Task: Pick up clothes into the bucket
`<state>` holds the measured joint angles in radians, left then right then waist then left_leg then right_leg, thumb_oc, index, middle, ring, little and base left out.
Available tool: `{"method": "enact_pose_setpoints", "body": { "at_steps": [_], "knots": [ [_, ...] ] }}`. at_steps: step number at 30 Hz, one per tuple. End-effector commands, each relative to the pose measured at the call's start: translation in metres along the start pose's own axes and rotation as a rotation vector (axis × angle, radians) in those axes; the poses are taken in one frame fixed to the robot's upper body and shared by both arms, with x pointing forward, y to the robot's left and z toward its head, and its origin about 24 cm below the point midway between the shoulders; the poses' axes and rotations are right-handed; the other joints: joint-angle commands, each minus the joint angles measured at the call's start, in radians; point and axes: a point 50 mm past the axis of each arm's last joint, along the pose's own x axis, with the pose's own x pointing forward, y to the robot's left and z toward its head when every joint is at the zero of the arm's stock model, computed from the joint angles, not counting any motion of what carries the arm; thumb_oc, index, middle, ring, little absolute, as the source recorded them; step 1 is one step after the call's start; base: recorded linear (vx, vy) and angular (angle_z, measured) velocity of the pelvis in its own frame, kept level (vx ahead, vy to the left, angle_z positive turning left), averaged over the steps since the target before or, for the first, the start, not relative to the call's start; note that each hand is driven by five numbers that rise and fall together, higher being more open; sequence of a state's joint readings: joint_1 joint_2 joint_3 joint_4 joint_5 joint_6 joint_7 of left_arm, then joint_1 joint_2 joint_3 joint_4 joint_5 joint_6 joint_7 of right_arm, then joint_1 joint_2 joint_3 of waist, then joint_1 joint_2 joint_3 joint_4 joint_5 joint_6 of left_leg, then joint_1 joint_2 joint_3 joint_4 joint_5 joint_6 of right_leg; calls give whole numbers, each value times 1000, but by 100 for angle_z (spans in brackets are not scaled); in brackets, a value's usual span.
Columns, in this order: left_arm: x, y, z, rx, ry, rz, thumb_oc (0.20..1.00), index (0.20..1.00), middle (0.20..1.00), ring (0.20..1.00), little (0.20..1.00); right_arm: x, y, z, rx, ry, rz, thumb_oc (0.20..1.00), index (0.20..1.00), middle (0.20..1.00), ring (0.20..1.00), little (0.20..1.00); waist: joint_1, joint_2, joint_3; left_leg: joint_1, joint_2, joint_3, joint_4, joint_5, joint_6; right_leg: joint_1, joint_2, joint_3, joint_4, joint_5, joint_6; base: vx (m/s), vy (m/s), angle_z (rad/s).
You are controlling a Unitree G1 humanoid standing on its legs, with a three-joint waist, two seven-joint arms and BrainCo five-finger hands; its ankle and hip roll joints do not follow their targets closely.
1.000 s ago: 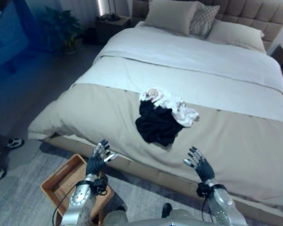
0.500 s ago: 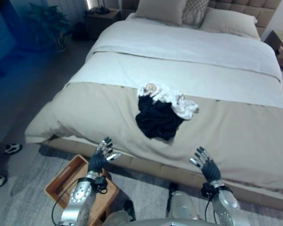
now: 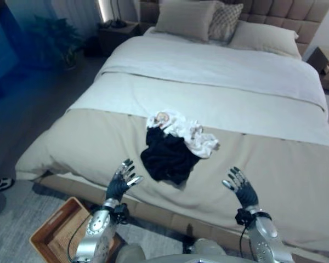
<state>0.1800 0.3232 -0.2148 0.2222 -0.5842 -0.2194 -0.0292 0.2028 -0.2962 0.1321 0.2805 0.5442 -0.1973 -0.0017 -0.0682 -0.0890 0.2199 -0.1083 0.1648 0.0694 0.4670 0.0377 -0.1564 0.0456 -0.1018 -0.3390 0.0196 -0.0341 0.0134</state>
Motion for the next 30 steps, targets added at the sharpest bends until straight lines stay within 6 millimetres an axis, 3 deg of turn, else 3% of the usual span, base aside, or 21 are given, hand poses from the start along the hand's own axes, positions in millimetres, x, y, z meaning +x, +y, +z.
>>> {"method": "enact_pose_setpoints", "body": {
  "at_steps": [1,5,8,14,15,16,17,18,21,23,25,26,27,28,30],
  "knots": [
    [-2,1,17,-14,-85,-16,1000,1000,1000,1000,1000,5,5,22,-28,-102,48,1000,1000,1000,1000,1000,4,19,18,-10,48,17,-224,63,38,45,-51,58,-13,33,99,317,191,-11],
    [-8,2,10,-27,-64,-1,1000,1000,1000,1000,1000,5,6,18,-62,-80,65,1000,1000,1000,1000,1000,20,48,11,-11,43,-9,-367,107,10,85,-69,90,-16,8,121,244,167,-23],
    [-10,3,8,-20,-56,-4,1000,1000,1000,1000,1000,3,7,14,-61,-62,75,1000,1000,1000,1000,1000,24,57,-3,29,26,-18,-401,79,23,94,-78,107,-10,2,128,192,140,-37],
    [-14,11,15,11,-71,-4,1000,1000,1000,1000,1000,9,18,20,-91,-80,125,1000,1000,1000,1000,1000,37,50,-18,85,-43,31,-418,15,76,79,-148,142,32,20,167,160,169,-25],
    [-15,13,19,30,-80,-6,1000,1000,1000,1000,1000,12,23,24,-128,-98,148,1000,1000,1000,1000,1000,47,50,-6,89,-63,40,-421,-6,103,15,-174,155,138,34,186,59,129,-22],
    [-15,13,19,30,-80,-6,1000,1000,1000,1000,1000,12,23,24,-128,-99,148,1000,1000,1000,1000,1000,51,49,-9,87,-65,44,-420,-7,104,7,-177,160,146,31,187,45,220,-32],
    [-15,14,27,70,-101,-21,1000,1000,1000,1000,1000,18,30,36,-167,-146,174,1000,1000,1000,1000,1000,50,49,23,86,-83,48,-423,-19,130,-76,-201,181,263,90,204,-53,126,-18],
    [-14,15,32,102,-112,-35,1000,1000,1000,1000,1000,21,34,43,-183,-174,187,1000,1000,1000,1000,1000,50,53,44,75,-87,47,-416,-23,135,-119,-204,191,306,102,207,-54,122,-6],
    [-11,16,39,135,-136,-50,1000,1000,1000,1000,1000,30,43,57,-226,-228,207,1000,1000,1000,1000,1000,62,58,76,45,-90,45,-405,-33,134,-172,-245,154,282,114,202,-104,-17,-9],
    [-5,21,48,89,-177,-20,1000,1000,1000,1000,1000,43,56,79,-304,-317,216,1000,1000,1000,1000,1000,73,57,121,-25,-64,21,-372,-31,105,-215,-264,122,157,135,201,-151,-182,-2],
    [-1,21,49,64,-185,-1,1000,1000,1000,1000,1000,47,63,90,-383,-368,209,1000,1000,1000,1000,1000,85,52,141,-93,-50,6,-316,-30,91,-208,-264,93,131,123,199,-132,-167,20],
    [-1,21,49,64,-186,-1,1000,1000,1000,1000,1000,47,64,90,-383,-369,209,1000,1000,1000,1000,1000,83,52,140,-98,-49,4,-313,-31,91,-210,-264,91,131,123,199,-228,-172,35],
    [2,19,61,51,-249,13,1000,1000,1000,1000,1000,55,73,110,-490,-457,189,1000,1000,1000,1000,1000,93,69,171,-162,-34,-16,-286,-10,76,-253,-257,68,152,115,195,-149,-78,30],
    [3,19,61,51,-250,14,1000,1000,1000,1000,1000,55,73,111,-491,-458,189,1000,1000,1000,1000,1000,91,70,170,-167,-33,-18,-283,-11,75,-256,-257,66,154,115,194,-271,-137,15],
    [11,14,69,16,-306,53,1000,1000,1000,1000,1000,72,89,138,-664,-569,114,1000,1000,1000,1000,1000,99,96,199,-253,-25,-42,-274,12,65,-338,-253,52,193,104,193,-175,-56,7]
  ]
}}
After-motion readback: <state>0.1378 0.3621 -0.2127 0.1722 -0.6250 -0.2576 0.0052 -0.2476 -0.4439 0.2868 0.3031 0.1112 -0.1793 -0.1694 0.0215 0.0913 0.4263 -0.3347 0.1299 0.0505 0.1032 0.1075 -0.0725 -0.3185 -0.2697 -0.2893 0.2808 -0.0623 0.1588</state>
